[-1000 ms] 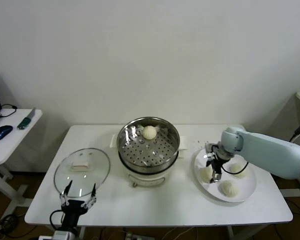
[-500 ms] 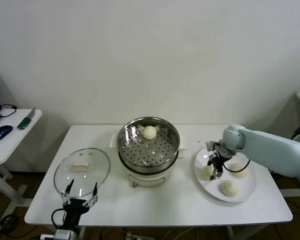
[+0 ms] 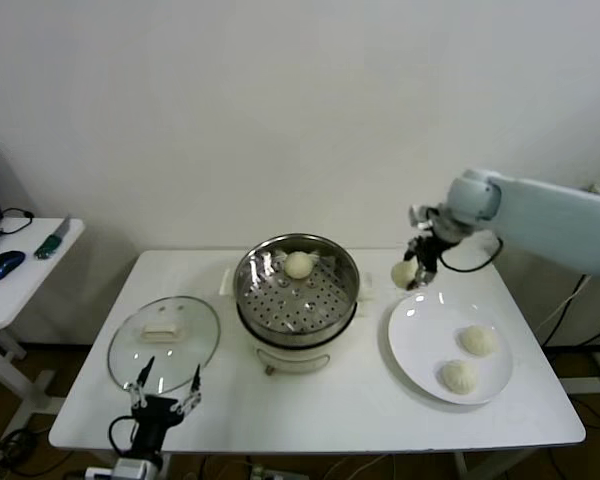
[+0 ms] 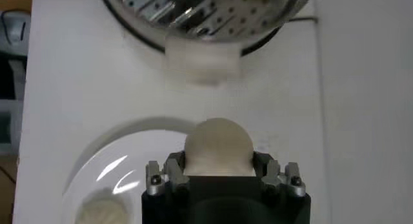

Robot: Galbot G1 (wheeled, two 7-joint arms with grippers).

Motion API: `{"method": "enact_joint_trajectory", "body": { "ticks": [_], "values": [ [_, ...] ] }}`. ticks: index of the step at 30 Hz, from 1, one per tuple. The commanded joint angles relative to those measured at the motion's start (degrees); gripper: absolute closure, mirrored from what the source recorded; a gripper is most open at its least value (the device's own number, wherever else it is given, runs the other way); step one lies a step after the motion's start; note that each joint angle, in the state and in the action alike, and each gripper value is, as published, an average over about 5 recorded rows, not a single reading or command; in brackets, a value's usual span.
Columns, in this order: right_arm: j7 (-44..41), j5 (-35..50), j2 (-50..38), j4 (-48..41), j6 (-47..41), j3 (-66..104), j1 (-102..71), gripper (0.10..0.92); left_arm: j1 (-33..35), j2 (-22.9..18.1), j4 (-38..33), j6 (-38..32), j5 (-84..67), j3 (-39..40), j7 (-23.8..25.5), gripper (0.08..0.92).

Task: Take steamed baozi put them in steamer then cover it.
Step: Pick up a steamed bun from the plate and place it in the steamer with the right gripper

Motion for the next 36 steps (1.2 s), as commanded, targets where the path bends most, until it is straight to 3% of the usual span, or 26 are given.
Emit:
{"method": "enact_joint_trajectory", "body": {
  "ticks": [1, 17, 36],
  "values": [
    [0.5, 13.5, 11.1, -1.2, -0.7, -5.6, 13.1, 0.347, 0.0, 0.3, -0.9, 0.4, -0.4, 0.7, 0.0, 0.177],
    [4.4, 14.4, 32.7, -12.3, -3.5, 0.5, -1.5, 0.347, 1.3, 2.0, -2.8, 0.3, -1.4, -0.1, 0.0, 0.177],
    [4.5, 11.1, 36.9, -16.3, -4.2, -0.7, -10.8, 0.347, 1.4, 2.5, -1.2, -0.3, -2.7, -0.9, 0.0, 0.177]
  ]
}}
